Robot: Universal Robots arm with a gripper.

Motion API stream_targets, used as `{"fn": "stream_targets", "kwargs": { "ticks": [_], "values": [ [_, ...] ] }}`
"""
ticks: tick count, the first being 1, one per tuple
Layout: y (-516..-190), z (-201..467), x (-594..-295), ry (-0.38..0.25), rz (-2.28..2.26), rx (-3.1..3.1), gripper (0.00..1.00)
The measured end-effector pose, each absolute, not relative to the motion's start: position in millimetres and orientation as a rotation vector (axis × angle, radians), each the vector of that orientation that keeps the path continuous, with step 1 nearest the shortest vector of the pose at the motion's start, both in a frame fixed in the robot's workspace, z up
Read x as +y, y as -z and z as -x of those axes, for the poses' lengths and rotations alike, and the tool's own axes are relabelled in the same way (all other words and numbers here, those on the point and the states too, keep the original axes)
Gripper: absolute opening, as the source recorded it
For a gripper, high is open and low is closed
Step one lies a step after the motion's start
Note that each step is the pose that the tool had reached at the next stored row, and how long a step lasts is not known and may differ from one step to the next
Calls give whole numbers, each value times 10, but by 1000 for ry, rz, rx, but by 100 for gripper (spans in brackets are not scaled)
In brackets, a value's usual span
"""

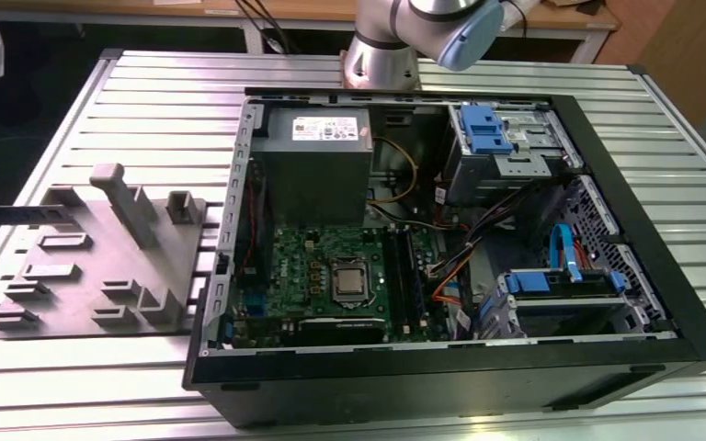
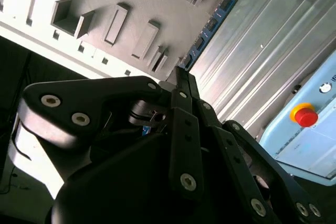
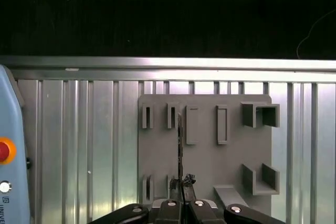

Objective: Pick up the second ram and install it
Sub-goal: 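Pick up the second ram and move it above second insertion slot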

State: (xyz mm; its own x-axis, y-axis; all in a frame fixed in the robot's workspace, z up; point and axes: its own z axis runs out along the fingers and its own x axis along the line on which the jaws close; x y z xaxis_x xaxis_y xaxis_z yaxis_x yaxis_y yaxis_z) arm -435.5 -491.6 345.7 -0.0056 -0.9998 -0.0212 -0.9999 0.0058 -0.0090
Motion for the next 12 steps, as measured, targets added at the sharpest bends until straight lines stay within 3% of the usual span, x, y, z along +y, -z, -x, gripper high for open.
{"fn": "stream_targets", "kwargs": {
  "ticks": [12],
  "values": [
    [-3759, 4354, -4911, -13, 2200, 2213, 11]
  ]
}}
